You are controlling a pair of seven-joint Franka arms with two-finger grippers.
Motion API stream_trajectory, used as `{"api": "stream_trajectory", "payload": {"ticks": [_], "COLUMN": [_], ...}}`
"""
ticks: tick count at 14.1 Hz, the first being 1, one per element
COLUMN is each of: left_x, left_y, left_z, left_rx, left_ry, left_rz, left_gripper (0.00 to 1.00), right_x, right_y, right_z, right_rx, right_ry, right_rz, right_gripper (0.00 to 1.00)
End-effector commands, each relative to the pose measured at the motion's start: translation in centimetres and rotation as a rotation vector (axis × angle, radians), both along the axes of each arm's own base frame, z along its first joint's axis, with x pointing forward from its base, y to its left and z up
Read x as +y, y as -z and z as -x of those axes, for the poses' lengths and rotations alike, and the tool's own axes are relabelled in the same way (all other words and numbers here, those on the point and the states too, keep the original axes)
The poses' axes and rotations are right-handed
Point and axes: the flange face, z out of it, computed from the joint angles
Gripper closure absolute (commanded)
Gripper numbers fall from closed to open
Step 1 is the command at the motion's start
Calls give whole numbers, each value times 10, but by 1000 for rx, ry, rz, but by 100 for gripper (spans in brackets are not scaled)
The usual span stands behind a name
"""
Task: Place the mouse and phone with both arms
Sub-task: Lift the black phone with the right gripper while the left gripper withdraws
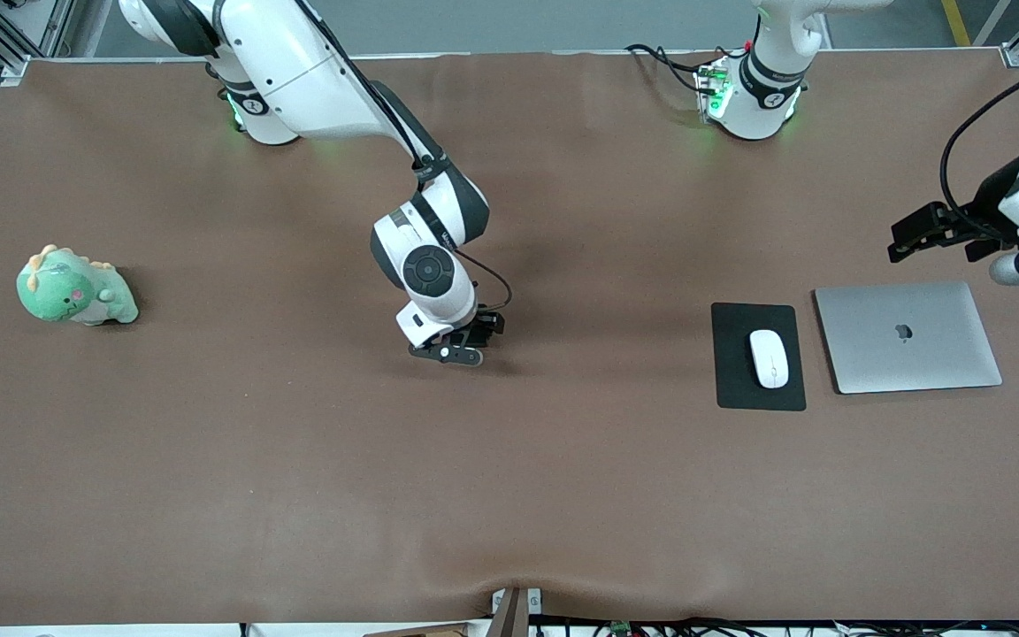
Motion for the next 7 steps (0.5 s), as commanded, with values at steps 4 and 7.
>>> {"api": "stream_trajectory", "payload": {"ticks": [4,7], "left_x": [6,12], "left_y": [1,-1], "left_z": [-6,-5], "left_rx": [18,12], "left_ry": [31,24], "left_rz": [19,19], "left_gripper": [0,0], "right_x": [-10,-46], "right_y": [-16,-52], "right_z": [-9,-27], "right_rx": [-20,61], "right_ry": [-6,-16], "right_rz": [16,52], "right_gripper": [100,100]}}
